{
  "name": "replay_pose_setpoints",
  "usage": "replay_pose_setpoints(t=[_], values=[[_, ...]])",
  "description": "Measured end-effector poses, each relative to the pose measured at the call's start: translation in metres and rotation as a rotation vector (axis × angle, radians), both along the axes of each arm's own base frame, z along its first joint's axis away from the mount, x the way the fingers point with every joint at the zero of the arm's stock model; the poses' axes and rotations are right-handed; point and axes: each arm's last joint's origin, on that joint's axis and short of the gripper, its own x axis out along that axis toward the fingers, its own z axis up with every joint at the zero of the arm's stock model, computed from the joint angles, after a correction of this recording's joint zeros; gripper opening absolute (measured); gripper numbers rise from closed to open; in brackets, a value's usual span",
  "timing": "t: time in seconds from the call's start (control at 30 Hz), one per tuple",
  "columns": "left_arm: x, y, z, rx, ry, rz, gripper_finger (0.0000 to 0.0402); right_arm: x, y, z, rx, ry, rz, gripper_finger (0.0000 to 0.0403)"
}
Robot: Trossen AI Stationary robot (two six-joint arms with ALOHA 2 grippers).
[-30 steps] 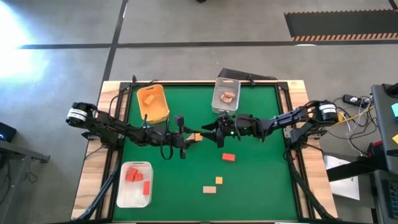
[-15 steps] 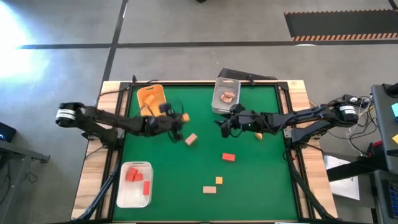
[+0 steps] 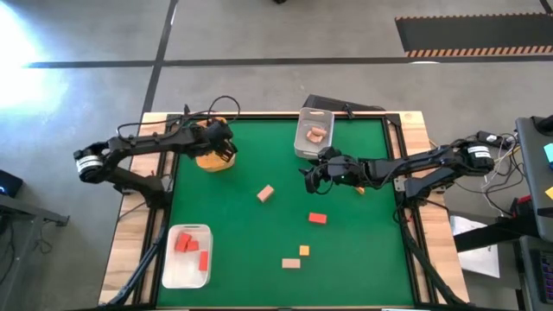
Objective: Sort & place blocks by color
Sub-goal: Put the yellow block into the yellow bin, then put the brown block into the gray bin
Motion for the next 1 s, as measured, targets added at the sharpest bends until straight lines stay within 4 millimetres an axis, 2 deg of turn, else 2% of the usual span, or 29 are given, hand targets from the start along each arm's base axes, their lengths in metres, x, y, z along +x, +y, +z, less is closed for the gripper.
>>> replay_pose_setpoints(t=[0.17, 0.3, 0.4, 0.53, 0.7, 0.8, 0.93, 1.0], values=[[0.0, 0.0, -0.001, -0.001, 0.01, -0.008, 0.0242, 0.0, 0.0, -0.001, 0.0, 0.005, 0.0, 0.0254], [0.002, -0.007, 0.005, 0.013, -0.009, -0.046, 0.0246, 0.0, 0.001, -0.002, 0.004, 0.013, 0.008, 0.0251], [0.007, -0.02, 0.013, 0.028, -0.041, -0.107, 0.0247, -0.001, 0.002, -0.004, 0.006, 0.041, 0.012, 0.0253], [0.026, -0.052, 0.027, 0.054, -0.16, -0.271, 0.0248, -0.003, 0.003, -0.007, -0.002, 0.079, 0.022, 0.0253], [0.062, -0.112, 0.039, 0.019, -0.447, -0.6, 0.0248, -0.003, 0.003, -0.008, -0.024, 0.098, 0.037, 0.0252], [0.078, -0.14, 0.032, -0.012, -0.476, -0.682, 0.0242, -0.003, 0.003, -0.008, -0.03, 0.102, 0.04, 0.0251], [0.098, -0.144, 0.01, -0.08, -0.432, -0.593, 0.0222, -0.003, 0.003, -0.008, -0.032, 0.109, 0.044, 0.0253], [0.107, -0.143, -0.005, -0.109, -0.355, -0.563, 0.021, -0.003, 0.003, -0.008, -0.026, 0.108, 0.053, 0.0253]])
